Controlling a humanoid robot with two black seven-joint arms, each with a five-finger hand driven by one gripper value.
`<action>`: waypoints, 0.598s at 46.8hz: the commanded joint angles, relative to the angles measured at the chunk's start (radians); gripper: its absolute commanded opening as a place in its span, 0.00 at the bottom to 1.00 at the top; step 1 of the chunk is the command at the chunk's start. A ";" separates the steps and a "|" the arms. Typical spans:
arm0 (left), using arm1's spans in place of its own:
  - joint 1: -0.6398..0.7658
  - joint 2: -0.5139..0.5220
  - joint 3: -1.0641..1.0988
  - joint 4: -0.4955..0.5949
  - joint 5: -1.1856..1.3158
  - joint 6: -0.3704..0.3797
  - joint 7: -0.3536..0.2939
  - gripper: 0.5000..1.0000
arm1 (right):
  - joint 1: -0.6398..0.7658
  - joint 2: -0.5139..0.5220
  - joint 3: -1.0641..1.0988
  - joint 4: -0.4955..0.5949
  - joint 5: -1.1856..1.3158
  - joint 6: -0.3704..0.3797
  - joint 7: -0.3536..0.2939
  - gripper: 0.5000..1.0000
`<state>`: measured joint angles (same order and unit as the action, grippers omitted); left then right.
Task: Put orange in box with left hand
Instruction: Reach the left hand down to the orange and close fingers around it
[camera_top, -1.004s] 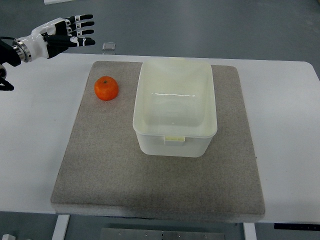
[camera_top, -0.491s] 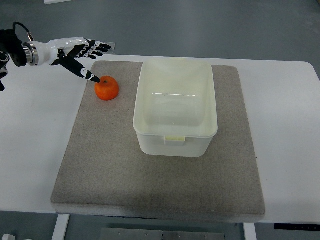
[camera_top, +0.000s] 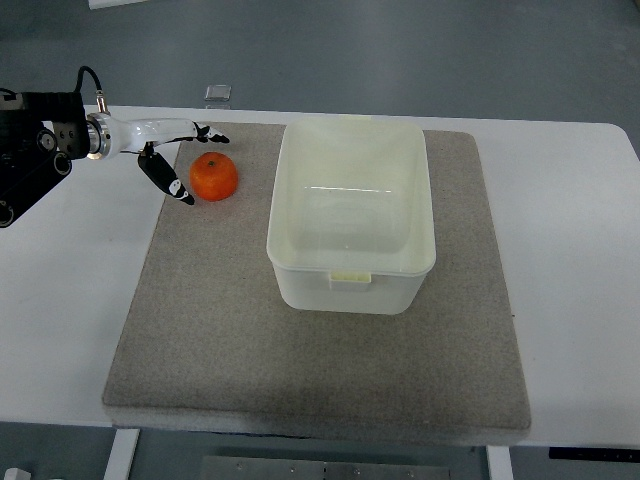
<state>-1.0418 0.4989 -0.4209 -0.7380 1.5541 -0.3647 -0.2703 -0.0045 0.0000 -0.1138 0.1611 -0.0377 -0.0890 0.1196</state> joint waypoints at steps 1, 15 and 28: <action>-0.001 -0.017 0.040 0.008 0.004 0.050 0.000 0.97 | 0.000 0.000 -0.001 0.000 -0.001 0.000 0.000 0.86; 0.000 -0.045 0.060 0.012 0.006 0.099 0.000 0.95 | 0.000 0.000 0.000 0.000 0.001 0.000 0.000 0.86; -0.001 -0.049 0.086 0.016 0.027 0.102 0.000 0.39 | 0.000 0.000 0.000 0.000 0.001 0.000 0.000 0.86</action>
<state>-1.0425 0.4498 -0.3355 -0.7241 1.5704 -0.2624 -0.2700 -0.0046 0.0000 -0.1135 0.1611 -0.0371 -0.0890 0.1196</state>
